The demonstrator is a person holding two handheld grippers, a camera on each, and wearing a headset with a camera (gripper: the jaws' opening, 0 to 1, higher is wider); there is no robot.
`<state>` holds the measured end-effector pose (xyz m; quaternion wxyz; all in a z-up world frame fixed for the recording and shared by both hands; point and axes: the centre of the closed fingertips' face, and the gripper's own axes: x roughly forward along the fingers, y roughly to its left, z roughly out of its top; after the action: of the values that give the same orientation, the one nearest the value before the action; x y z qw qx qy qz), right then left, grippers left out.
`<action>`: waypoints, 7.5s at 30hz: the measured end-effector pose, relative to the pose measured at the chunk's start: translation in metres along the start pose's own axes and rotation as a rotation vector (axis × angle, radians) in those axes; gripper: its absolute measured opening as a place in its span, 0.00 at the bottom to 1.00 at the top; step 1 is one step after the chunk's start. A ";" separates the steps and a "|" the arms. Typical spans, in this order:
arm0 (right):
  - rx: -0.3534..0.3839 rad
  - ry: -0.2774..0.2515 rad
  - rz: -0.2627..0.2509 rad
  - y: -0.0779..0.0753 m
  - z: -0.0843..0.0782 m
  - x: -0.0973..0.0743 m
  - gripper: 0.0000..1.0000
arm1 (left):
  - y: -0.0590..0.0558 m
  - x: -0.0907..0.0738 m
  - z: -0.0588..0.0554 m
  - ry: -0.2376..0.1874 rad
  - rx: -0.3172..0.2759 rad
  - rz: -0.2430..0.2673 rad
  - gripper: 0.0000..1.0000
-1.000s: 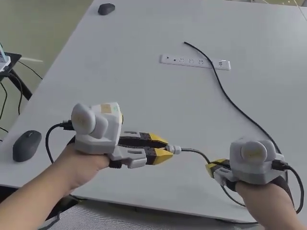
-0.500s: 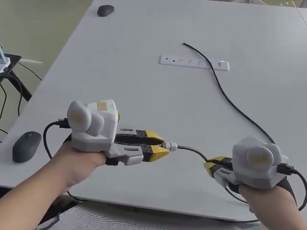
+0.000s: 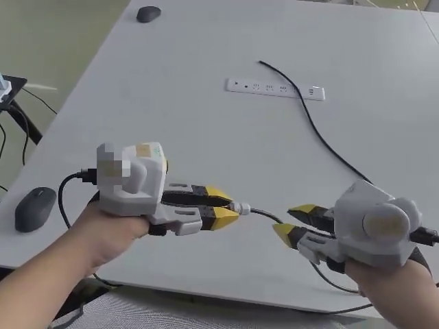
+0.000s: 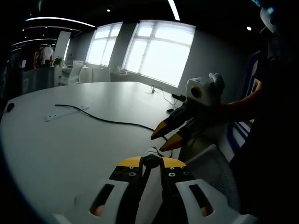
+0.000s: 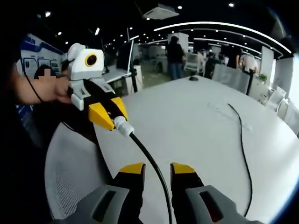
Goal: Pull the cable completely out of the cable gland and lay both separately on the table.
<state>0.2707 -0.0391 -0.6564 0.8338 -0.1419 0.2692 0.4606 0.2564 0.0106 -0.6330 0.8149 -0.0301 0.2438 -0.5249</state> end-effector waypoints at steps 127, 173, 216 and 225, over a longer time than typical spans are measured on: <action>0.450 0.009 -0.047 -0.047 -0.056 0.011 0.14 | 0.014 0.003 0.017 -0.041 -0.001 0.031 0.15; -0.325 0.005 0.090 0.017 0.015 0.038 0.00 | 0.009 0.004 0.013 -0.032 -0.017 0.019 0.15; -0.035 0.159 0.000 -0.036 -0.081 0.033 0.00 | 0.016 0.006 0.015 -0.047 -0.040 0.030 0.15; -0.018 0.168 -0.001 -0.036 -0.079 0.032 0.00 | 0.016 0.008 0.009 -0.034 -0.034 0.027 0.15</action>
<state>0.2897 -0.0747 -0.7396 0.8072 -0.1874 0.3340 0.4491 0.2766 0.0090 -0.6333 0.8255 -0.0497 0.2393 -0.5088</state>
